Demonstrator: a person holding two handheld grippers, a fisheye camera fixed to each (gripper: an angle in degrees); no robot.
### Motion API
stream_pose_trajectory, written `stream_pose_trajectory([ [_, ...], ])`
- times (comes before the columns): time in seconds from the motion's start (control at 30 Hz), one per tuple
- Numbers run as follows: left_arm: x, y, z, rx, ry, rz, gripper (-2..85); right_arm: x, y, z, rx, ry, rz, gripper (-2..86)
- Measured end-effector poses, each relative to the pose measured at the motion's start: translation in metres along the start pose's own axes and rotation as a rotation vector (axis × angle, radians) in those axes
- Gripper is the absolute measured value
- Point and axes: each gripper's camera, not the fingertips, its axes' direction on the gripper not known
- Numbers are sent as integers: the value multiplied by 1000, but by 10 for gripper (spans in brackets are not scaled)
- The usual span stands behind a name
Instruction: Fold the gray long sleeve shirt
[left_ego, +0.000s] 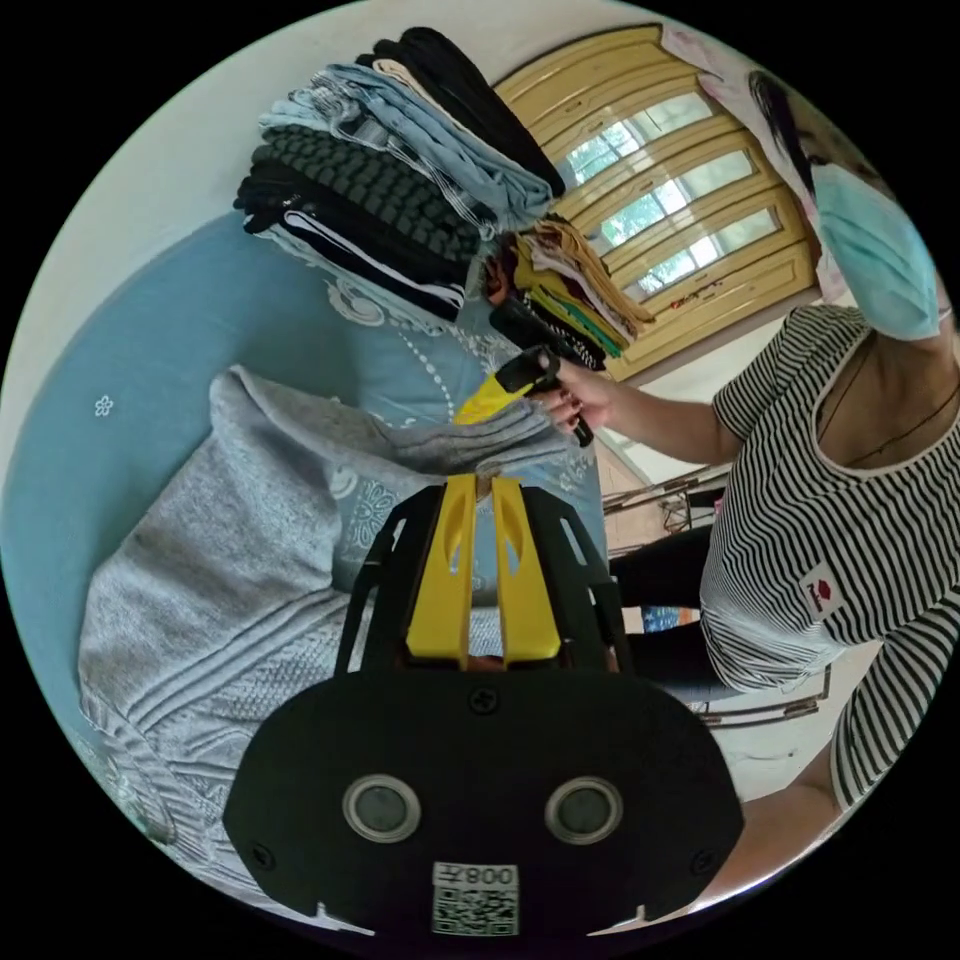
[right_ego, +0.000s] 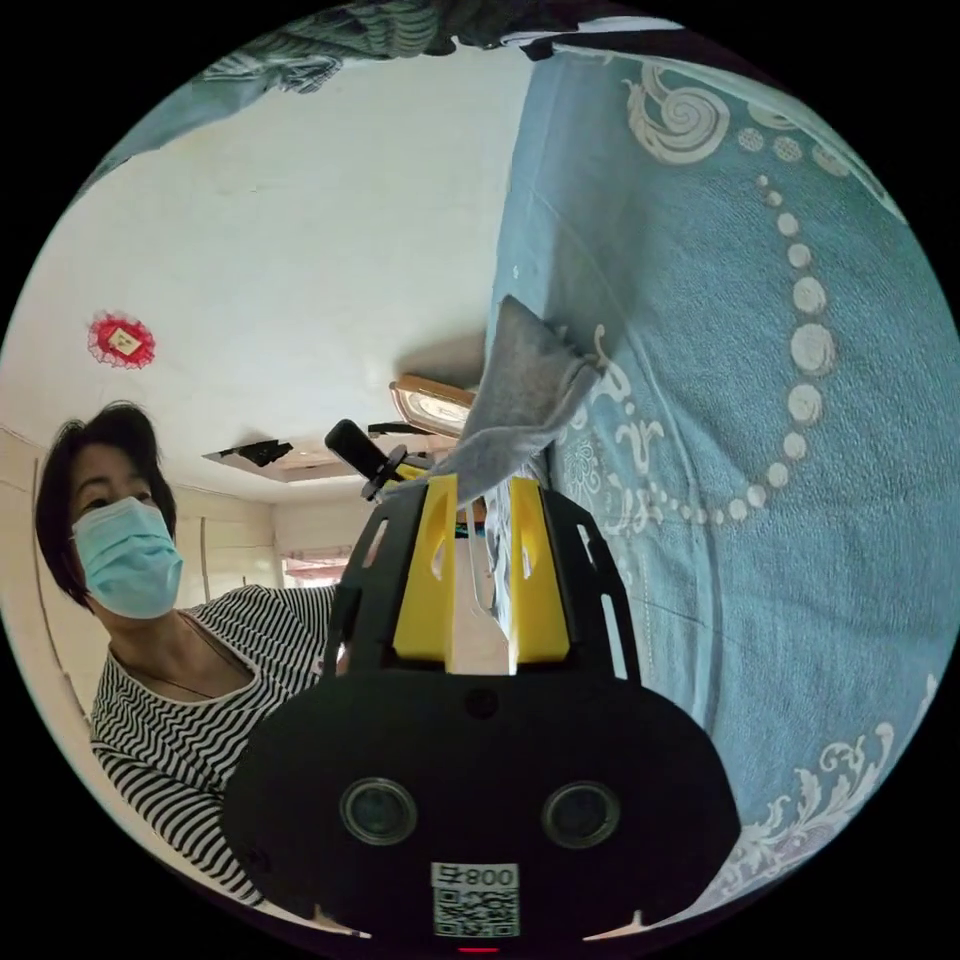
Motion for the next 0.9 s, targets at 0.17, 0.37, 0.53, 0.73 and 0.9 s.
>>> stream_pose_trajectory([
  [0.17,16,-1,8,-133,-45,90,29,5,-15,32,-93,-5,69,114],
  [0.37,20,10,3,-158,-49,107,29,2,-26,81,-196,5,122,119],
  [0.53,21,25,-1,-195,-41,109,29,-6,-30,116,-225,-72,150,102],
  [0.73,22,52,-29,-190,-70,84,30,-36,-30,145,-244,-120,111,35],
  [0.9,28,87,-70,-144,-105,19,31,-87,-23,179,-227,-176,62,26],
])
